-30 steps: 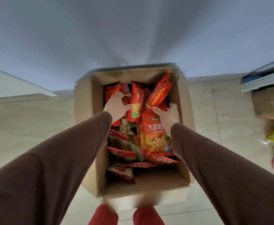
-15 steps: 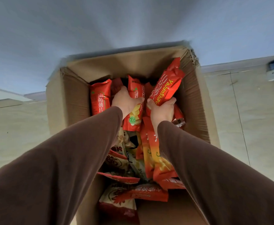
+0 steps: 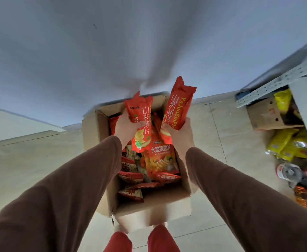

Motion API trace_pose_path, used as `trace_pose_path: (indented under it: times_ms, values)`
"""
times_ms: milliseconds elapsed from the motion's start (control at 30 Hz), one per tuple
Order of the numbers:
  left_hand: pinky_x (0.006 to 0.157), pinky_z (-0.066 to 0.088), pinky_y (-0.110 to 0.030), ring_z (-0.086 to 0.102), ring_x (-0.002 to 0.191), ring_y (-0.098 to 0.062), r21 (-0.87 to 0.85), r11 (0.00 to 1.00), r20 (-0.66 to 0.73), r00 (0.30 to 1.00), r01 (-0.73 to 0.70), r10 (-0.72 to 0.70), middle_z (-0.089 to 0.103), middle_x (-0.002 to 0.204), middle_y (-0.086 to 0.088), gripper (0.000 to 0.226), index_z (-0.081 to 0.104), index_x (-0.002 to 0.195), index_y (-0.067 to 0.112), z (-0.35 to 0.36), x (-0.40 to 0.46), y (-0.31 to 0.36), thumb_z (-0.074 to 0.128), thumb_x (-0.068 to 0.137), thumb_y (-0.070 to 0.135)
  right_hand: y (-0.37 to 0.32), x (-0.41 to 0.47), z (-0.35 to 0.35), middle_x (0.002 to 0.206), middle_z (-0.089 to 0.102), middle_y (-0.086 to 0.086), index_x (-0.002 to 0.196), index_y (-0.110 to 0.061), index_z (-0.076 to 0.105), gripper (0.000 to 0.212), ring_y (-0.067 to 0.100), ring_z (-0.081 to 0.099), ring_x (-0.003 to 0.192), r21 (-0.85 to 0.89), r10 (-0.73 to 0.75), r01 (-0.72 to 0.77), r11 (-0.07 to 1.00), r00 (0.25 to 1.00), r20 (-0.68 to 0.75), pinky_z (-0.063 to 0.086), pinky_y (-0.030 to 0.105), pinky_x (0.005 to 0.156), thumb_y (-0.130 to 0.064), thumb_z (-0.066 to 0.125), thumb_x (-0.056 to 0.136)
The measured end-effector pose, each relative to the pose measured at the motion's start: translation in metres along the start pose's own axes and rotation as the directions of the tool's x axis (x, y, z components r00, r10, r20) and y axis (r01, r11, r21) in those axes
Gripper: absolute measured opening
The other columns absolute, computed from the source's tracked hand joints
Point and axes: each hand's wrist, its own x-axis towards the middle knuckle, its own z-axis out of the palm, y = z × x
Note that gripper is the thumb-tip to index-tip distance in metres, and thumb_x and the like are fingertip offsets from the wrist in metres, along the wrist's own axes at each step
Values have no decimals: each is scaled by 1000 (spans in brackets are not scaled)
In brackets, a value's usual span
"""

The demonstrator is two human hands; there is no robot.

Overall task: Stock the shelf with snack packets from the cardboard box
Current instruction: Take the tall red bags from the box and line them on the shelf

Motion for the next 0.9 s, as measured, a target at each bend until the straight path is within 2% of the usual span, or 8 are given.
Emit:
trace_pose_path:
  times_ms: [67,233,300,367,400,533,667,900]
  values:
    - [96,56,-46,70,102,-19,15,1000,2,1000,-8,8,72,115,5,54,60,127,22,-15,-39,30,84,79,31,-31,-37,-33,113,65,-16,119,-41,44,51,13,67,100,-4,-33,33,999,999,17,58,46,93,-46,79,82]
    - [97,55,-48,70,103,-20,29,997,58,996,-70,68,72,116,4,61,58,126,25,-54,-125,107,85,73,42,-99,-120,-110,121,62,-8,125,-35,41,55,19,63,115,31,-157,156,987,987,23,54,44,100,-38,79,85]
    - [95,55,-44,69,105,-21,28,988,62,987,-151,149,70,119,2,63,56,127,21,-63,-164,150,86,74,37,-122,-155,-141,122,62,-7,127,-35,41,56,18,64,112,85,-206,204,975,978,17,58,37,92,-35,79,86]
    - [86,55,-32,67,102,-18,8,968,85,965,-250,249,68,119,1,58,55,128,16,-64,-204,193,84,80,27,-138,-191,-176,119,61,-7,129,-32,41,54,14,65,104,161,-239,237,958,971,-10,59,22,73,-28,76,89]
    - [84,54,-29,66,101,-16,-9,955,110,949,-298,297,67,121,1,57,53,129,16,-62,-223,215,83,81,25,-145,-208,-193,119,61,-6,132,-31,40,53,14,65,104,199,-261,263,944,965,-39,59,22,70,-26,74,91]
    - [97,55,-41,67,109,-21,-88,896,215,870,-436,444,66,125,1,54,50,133,19,-39,-295,291,77,87,29,-163,-274,-265,120,60,-8,141,-32,35,55,15,65,106,280,-324,371,885,925,-201,58,32,84,-30,68,96]
    - [91,58,-43,71,102,-24,-215,838,303,782,-501,545,70,117,1,41,52,127,22,9,-367,358,71,91,28,-171,-322,-341,121,66,-2,147,-33,35,62,19,71,102,341,-360,482,807,859,-364,61,41,87,-30,68,94]
    - [86,59,-38,72,99,-21,-304,700,390,585,-647,711,68,115,-1,36,50,126,24,125,-466,451,57,98,43,-162,-370,-486,116,69,-9,139,-29,43,67,9,72,99,216,-353,592,776,693,-629,61,41,90,-52,75,85]
